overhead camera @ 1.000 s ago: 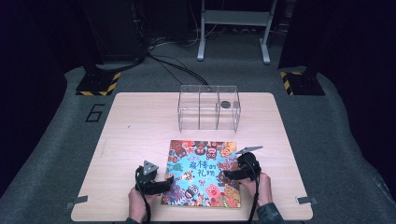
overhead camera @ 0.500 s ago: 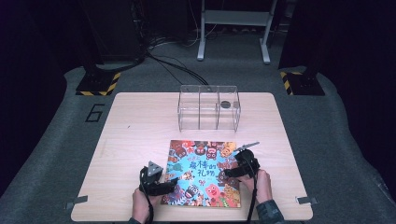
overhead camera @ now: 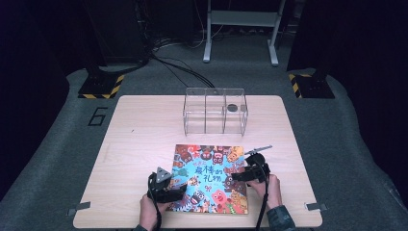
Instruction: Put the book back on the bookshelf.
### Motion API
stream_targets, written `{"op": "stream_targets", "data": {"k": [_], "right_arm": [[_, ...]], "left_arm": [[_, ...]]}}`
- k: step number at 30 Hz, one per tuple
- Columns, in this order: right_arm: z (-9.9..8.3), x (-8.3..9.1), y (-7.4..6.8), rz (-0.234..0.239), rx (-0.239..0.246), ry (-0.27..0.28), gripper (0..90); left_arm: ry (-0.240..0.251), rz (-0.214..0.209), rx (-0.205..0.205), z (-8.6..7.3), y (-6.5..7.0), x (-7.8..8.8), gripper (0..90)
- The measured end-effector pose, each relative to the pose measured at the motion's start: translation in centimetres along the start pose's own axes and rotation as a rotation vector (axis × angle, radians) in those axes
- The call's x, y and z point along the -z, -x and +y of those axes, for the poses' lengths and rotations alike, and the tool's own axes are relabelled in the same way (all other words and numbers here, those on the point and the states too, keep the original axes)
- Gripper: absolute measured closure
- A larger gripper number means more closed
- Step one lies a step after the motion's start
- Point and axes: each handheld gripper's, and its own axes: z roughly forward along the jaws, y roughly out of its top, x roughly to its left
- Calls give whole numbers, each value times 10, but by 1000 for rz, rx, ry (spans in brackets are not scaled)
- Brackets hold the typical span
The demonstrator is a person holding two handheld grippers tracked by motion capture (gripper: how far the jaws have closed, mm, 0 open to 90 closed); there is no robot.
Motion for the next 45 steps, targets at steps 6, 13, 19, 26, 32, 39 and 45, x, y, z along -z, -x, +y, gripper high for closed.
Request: {"op": "stream_targets", "data": {"k": [6, 13, 19, 26, 32, 39, 45], "right_arm": [[4, 3, 0, 23, -7, 20, 276], [9, 1, -2, -15, -34, -56, 296], [9, 0, 1, -3, -48, -84, 290], [13, -1, 3, -9, -78, -83, 271], [16, -2, 8, -4, -99, -77, 257], [11, 1, 19, 73, -139, -33, 271], [11, 1, 19, 72, -146, -28, 269]], "left_arm": [[8, 8, 14, -1, 2, 0, 246], [3, -1, 2, 0, 0, 0, 247], [-4, 2, 3, 1, 0, 0, 247], [-9, 9, 4, 2, 6, -2, 246], [-11, 2, -1, 2, 9, -3, 244], [-9, -1, -1, 2, 9, -3, 244], [-8, -4, 1, 2, 8, -3, 244]]}}
